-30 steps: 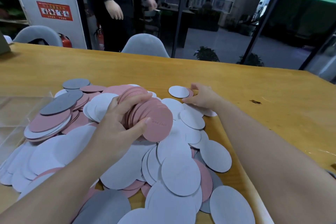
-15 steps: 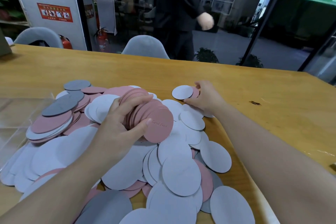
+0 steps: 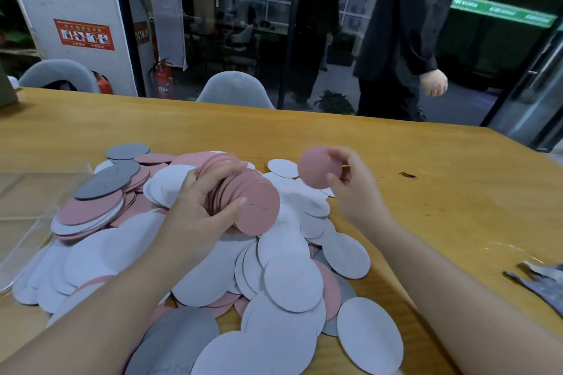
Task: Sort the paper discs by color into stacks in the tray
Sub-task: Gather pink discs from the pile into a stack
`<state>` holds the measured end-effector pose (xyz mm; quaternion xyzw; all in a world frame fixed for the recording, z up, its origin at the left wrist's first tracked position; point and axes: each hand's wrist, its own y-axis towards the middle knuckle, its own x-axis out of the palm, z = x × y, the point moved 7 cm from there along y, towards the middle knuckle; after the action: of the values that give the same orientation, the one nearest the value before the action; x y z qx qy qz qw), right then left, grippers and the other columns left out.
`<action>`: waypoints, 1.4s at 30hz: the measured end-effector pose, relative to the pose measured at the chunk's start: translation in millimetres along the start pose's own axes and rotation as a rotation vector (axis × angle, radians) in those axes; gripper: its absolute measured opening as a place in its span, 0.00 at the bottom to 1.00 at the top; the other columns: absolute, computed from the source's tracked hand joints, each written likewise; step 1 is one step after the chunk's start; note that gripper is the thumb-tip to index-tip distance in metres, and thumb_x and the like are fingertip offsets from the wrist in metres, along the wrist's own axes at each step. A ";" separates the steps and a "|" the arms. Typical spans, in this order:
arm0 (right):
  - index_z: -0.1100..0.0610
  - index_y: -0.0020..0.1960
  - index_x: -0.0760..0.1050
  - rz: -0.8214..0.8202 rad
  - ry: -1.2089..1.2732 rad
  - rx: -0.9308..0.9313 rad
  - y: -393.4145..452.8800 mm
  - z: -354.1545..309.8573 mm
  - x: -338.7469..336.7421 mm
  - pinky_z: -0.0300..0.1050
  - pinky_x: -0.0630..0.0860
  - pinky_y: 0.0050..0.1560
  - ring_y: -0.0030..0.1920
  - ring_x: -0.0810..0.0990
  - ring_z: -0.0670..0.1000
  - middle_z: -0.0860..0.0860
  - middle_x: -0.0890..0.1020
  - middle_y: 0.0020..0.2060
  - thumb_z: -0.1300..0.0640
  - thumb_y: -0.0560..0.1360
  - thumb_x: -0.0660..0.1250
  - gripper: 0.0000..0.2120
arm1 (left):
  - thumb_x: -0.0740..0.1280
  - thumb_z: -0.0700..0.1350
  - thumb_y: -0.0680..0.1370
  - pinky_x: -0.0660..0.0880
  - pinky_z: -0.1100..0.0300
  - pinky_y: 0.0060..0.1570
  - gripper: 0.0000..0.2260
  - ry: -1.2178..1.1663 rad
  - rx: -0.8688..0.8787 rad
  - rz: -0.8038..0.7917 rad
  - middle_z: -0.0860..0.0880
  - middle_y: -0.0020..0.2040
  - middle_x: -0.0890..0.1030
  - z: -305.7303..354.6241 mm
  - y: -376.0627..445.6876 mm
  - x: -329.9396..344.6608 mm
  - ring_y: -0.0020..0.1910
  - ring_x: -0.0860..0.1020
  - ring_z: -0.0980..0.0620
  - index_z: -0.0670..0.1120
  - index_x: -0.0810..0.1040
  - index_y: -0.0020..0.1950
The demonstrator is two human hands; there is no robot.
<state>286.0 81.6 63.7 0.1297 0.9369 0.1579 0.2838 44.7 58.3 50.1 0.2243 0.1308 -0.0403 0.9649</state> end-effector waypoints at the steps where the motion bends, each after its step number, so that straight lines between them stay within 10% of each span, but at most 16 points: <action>1: 0.48 0.59 0.70 0.004 0.067 -0.025 -8.9 -5.9 -1.6 0.32 0.71 0.47 0.50 0.74 0.41 0.40 0.74 0.53 0.68 0.77 0.60 0.18 | 0.71 0.42 0.74 0.64 0.84 0.45 0.25 0.005 0.001 0.003 0.52 0.59 0.71 0.5 -0.1 0.5 0.57 0.70 0.70 0.76 0.73 0.50; 7: 0.48 0.51 0.67 -0.086 0.371 -0.064 -46.6 -28.5 5.5 0.37 0.75 0.43 0.41 0.76 0.45 0.46 0.75 0.43 0.71 0.74 0.64 0.18 | 0.70 0.40 0.74 0.66 0.84 0.43 0.26 -0.006 0.014 0.010 0.49 0.60 0.71 6.0 -2.0 2.0 0.58 0.71 0.66 0.76 0.74 0.49; 19: 0.47 0.37 0.76 -0.156 0.109 -0.084 -58.4 -35.5 30.1 0.31 0.70 0.37 0.34 0.76 0.39 0.39 0.80 0.32 0.62 0.71 0.72 0.11 | 0.71 0.49 0.71 0.61 0.84 0.51 0.21 0.106 0.071 -0.136 0.60 0.53 0.67 8.6 -8.0 13.4 0.57 0.67 0.72 0.75 0.73 0.53; 31: 0.50 0.43 0.80 -0.724 -0.427 0.116 -85.0 -6.7 10.5 0.33 0.66 0.31 0.30 0.71 0.40 0.42 0.77 0.32 0.49 0.71 0.71 0.05 | 0.69 0.37 0.75 0.68 0.83 0.43 0.29 -0.006 0.071 -0.117 0.56 0.54 0.67 15.2 -9.6 16.4 0.53 0.68 0.75 0.77 0.74 0.48; 42: 0.54 0.42 0.70 -0.350 -0.017 0.085 -63.9 -13.1 -5.1 0.43 0.73 0.42 0.35 0.75 0.46 0.48 0.77 0.34 0.62 0.77 0.64 0.07 | 0.69 0.38 0.74 0.65 0.83 0.47 0.26 0.078 0.047 -0.129 0.51 0.56 0.70 21.9 -8.3 13.2 0.55 0.69 0.71 0.73 0.76 0.48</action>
<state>272.8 18.5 52.8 -0.0223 0.9486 0.0653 0.3090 61.4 40.9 62.0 0.2391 0.1814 -0.0967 0.9490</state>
